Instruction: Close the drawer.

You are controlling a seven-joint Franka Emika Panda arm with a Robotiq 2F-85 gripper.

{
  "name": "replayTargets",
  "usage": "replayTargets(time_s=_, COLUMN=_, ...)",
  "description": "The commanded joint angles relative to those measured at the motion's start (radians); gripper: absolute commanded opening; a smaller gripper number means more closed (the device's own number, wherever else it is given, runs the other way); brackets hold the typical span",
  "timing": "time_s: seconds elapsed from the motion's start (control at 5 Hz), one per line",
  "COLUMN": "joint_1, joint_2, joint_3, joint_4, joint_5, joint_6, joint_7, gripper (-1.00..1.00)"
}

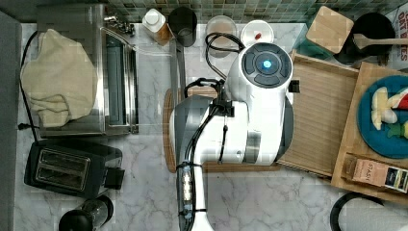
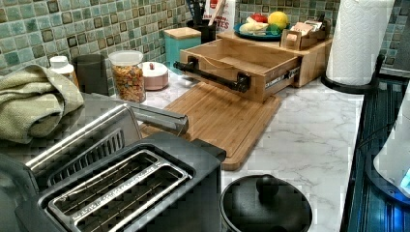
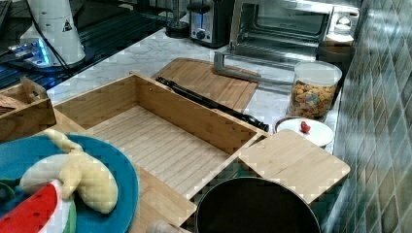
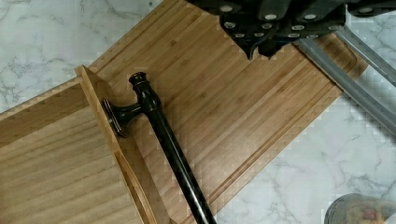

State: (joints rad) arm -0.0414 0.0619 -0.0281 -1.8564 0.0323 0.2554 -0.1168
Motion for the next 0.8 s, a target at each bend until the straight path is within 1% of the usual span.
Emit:
replayTargets(time_s=0.2, joint_1=-0.004, joint_2=0.006, joint_3=0.003, joint_4=0.000, joint_5=0.003, joint_6=0.000, joint_7=0.000, gripper=-1.00)
replayTargets(time_s=0.4, joint_1=-0.010, joint_2=0.093, joint_3=0.000, joint_4=0.053, joint_5=-0.008, joint_6=0.052, joint_7=-0.061, gripper=-1.00)
replayTargets(time_s=0.6, joint_1=-0.007, joint_2=0.186, joint_3=0.000, joint_4=0.093, joint_5=-0.070, joint_6=0.092, joint_7=-0.115, gripper=-1.00)
replayTargets(time_s=0.8, joint_1=-0.023, joint_2=0.271, joint_3=-0.007, joint_4=0.116, joint_5=-0.105, joint_6=0.154, joint_7=-0.187, gripper=-1.00)
